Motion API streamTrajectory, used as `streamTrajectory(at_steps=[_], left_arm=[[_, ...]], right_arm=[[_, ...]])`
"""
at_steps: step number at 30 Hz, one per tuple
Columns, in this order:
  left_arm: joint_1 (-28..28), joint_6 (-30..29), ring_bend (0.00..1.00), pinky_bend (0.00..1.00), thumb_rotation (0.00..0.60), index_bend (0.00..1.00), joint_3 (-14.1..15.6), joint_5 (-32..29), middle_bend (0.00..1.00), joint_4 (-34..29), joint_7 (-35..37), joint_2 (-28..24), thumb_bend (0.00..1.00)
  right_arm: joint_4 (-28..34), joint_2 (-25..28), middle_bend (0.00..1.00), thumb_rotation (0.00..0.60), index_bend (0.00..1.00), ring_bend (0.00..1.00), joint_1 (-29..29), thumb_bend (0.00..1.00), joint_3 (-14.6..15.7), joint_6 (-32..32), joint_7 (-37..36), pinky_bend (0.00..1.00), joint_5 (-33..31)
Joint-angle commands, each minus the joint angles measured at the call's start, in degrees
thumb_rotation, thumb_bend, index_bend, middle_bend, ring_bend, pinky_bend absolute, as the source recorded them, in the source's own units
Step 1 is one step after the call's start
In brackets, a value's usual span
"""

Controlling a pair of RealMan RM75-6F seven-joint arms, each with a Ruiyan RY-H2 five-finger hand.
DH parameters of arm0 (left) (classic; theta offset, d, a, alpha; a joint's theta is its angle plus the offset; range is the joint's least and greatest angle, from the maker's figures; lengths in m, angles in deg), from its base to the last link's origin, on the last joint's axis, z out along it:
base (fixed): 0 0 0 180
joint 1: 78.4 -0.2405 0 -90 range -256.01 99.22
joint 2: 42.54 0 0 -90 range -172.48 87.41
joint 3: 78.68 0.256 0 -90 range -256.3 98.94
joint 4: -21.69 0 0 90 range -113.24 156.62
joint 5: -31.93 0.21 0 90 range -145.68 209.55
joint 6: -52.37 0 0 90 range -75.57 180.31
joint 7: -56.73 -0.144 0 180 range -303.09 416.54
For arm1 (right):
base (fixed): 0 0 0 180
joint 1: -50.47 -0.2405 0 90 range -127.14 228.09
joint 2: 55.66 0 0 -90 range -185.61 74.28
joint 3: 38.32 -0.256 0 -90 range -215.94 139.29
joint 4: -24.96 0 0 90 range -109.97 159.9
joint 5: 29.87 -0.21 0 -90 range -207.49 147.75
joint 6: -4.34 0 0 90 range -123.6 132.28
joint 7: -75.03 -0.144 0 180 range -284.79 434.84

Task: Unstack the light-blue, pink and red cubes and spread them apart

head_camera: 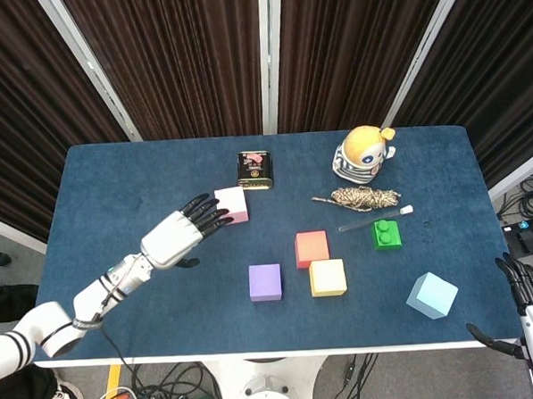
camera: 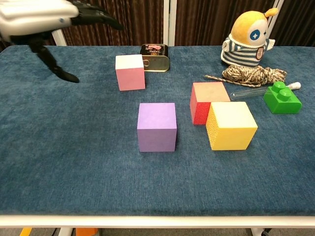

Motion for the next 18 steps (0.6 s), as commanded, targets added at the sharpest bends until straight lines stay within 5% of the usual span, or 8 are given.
streamTrajectory(at_steps=[1, 8, 18], left_arm=[[3.92, 1.77, 0.0, 0.04, 0.6, 0.12, 0.21, 1.65, 0.11, 3.32, 0.69, 2.55, 0.07], [11.04, 3.44, 0.0, 0.04, 0.6, 0.12, 0.04, 2.7, 0.11, 9.44, 4.55, 5.34, 0.07], [20.61, 4.77, 0.0, 0.04, 0.6, 0.12, 3.43, 6.52, 0.11, 17.09, 9.9, 10.65, 0.07]], right_arm=[[-1.06, -0.63, 0.0, 0.6, 0.0, 0.0, 0.67, 0.05, 0.02, 0.99, -0.93, 0.0, -1.31], [-3.66, -2.24, 0.0, 0.6, 0.0, 0.0, 1.85, 0.05, 0.23, 4.28, -1.82, 0.0, -4.38], [-4.31, -2.83, 0.0, 0.6, 0.0, 0.0, 2.37, 0.06, -1.92, 5.92, -2.29, 0.0, -7.05]])
